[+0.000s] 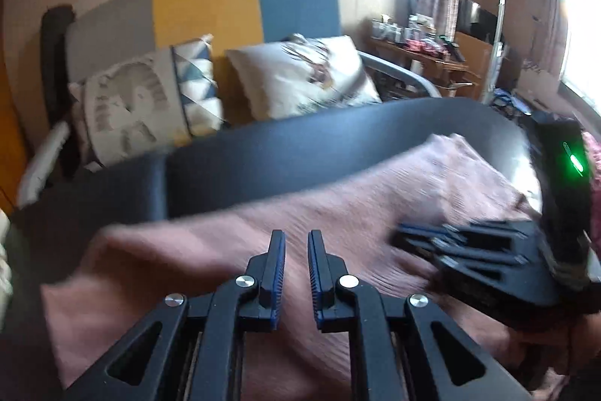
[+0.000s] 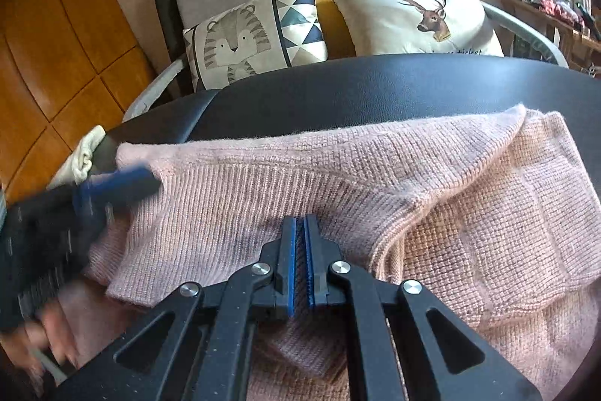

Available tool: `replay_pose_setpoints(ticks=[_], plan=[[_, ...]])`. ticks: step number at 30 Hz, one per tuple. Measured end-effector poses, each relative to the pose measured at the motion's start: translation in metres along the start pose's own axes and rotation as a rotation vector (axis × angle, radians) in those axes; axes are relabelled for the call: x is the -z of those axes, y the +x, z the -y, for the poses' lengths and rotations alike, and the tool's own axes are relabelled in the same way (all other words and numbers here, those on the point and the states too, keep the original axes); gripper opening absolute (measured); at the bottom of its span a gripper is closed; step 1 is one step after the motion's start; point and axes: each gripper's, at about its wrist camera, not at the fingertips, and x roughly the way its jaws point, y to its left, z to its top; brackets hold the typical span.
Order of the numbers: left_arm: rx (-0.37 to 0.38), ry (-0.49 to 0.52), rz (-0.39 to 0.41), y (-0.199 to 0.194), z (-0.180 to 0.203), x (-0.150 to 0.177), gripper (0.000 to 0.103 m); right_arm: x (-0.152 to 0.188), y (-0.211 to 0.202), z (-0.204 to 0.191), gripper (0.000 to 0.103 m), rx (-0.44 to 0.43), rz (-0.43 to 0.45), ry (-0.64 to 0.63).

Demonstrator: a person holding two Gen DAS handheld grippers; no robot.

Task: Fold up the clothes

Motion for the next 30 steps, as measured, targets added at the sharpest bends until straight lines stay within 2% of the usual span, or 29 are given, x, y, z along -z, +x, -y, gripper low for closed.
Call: replay_pose_setpoints(ticks=[4,6,9,13,17,19,22,23,25,27,30], plan=[[-0.04,-0.078,-0.087,0.025,-0.038,-0.011,0.012,-0.001,0.0,0.0,0.004,0.011,0.002,-0.009],[-0.086,-0.093,-0.138,0.034,-0.052,-0.006,0.012,-0.001,-0.001,0.0,0.004,0.015,0.003,-0.012],[-0.118,-0.105,-0.167,0.035,-0.068,0.01,0.012,-0.001,-0.001,0.0,0.004,0.016,0.005,-0.013],[-0.082,-0.15,-0.12,0.029,-0.085,0.026,0.012,-0.001,-0.002,0.002,0.004,0.005,0.007,-0.003],[-0.058,-0.21,-0.109,0.039,-0.104,0.022,0.015,-0.002,-0.002,0.003,0.004,0.006,0.008,-0.005],[-0.005,-0.299,-0.098,0.039,-0.122,0.022,0.009,-0.002,-0.002,0.003,0.004,0.0,0.008,-0.001],[0.087,-0.443,-0.083,0.032,-0.148,0.028,0.008,-0.002,-0.002,0.005,0.004,-0.003,0.006,-0.001],[0.092,-0.496,-0.075,0.027,-0.156,0.033,0.008,-0.001,-0.002,0.006,0.004,-0.004,0.007,-0.001],[0.016,-0.558,-0.057,0.014,-0.171,0.039,0.009,-0.001,-0.002,0.008,0.004,-0.007,0.009,0.002],[-0.009,-0.555,-0.041,0.005,-0.179,0.039,0.009,-0.001,-0.002,0.009,0.004,-0.015,0.011,0.009],[0.016,-0.496,-0.036,0.004,-0.169,0.032,0.009,-0.002,-0.002,0.009,0.004,-0.018,0.012,0.012]])
